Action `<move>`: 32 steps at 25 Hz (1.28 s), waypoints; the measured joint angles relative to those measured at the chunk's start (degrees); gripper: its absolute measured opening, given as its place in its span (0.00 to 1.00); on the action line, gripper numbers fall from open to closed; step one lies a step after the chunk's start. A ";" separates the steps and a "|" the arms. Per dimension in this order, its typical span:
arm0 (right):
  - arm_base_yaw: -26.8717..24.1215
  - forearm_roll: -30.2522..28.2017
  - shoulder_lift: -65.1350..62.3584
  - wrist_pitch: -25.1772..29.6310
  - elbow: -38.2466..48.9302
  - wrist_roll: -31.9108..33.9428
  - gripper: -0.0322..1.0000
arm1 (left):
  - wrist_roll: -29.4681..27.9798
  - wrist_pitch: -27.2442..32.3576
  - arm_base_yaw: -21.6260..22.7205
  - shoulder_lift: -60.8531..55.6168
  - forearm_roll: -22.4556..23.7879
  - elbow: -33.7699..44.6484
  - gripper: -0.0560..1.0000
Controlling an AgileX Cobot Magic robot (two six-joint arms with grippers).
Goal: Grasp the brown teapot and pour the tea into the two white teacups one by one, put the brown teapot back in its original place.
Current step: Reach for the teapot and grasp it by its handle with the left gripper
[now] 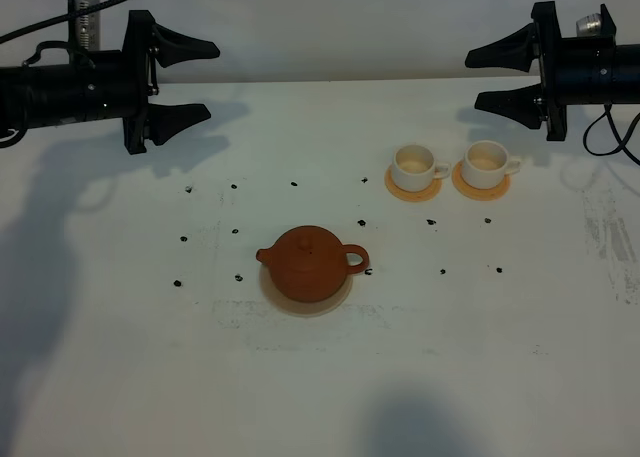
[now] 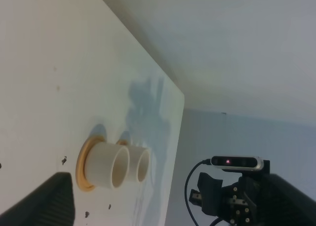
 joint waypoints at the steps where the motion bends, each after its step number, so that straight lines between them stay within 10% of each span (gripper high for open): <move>1: 0.00 0.00 0.00 0.00 0.00 0.00 0.59 | 0.00 0.00 0.00 0.00 0.00 0.00 0.73; 10: 0.00 0.00 0.00 -0.42 0.00 -2.10 0.59 | 1.47 0.00 0.05 0.00 0.03 0.00 0.73; 18: 0.00 -2.96 -0.45 -2.49 -1.60 -13.59 0.59 | 19.50 -0.34 0.00 -0.89 3.17 0.00 0.71; 26: 0.87 -28.88 -10.56 -14.76 -4.49 -9.13 0.59 | 21.14 -7.53 -0.63 -9.48 24.89 -0.56 0.70; 32: 6.65 -57.07 -18.00 -19.96 -4.51 3.80 0.59 | 11.35 -15.05 -6.52 -16.88 48.40 -0.56 0.70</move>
